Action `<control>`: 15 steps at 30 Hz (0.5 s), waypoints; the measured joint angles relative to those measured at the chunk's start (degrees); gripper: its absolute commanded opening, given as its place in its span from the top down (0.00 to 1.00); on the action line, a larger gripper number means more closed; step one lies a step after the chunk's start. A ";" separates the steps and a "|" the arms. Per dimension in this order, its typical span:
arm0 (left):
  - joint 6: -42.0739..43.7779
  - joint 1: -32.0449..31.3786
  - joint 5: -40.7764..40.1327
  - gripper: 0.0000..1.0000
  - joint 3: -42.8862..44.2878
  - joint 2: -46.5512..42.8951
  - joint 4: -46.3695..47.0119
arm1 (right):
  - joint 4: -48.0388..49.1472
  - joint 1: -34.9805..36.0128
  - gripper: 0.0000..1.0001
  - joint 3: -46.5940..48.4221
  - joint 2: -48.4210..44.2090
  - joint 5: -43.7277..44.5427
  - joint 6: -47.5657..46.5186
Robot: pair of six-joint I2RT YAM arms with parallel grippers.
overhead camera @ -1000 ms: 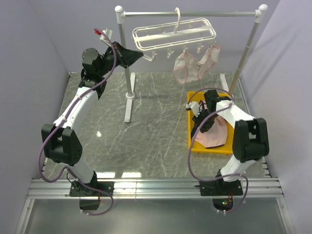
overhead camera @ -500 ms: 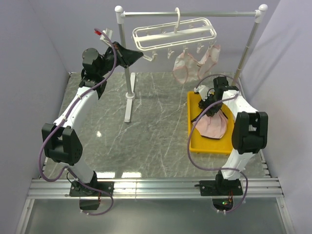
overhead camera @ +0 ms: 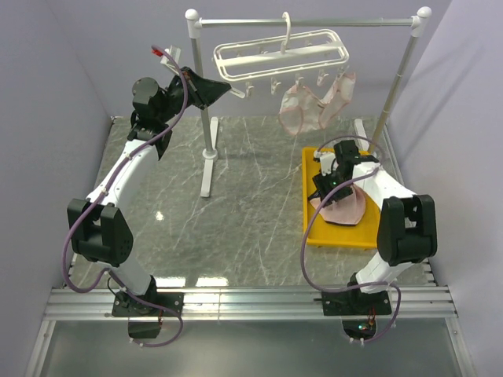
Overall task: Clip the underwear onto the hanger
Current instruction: Pick up the underwear from the bin.
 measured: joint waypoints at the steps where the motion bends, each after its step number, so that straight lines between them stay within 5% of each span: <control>1: 0.00 0.02 0.00 1.00 0.00 0.00 0.04 | 0.37 0.72 0.34 -1.16 -0.46 0.37 0.87; 15: -0.28 0.15 0.07 1.00 0.00 0.17 0.85 | 11.39 7.65 0.22 -5.73 0.37 5.62 2.29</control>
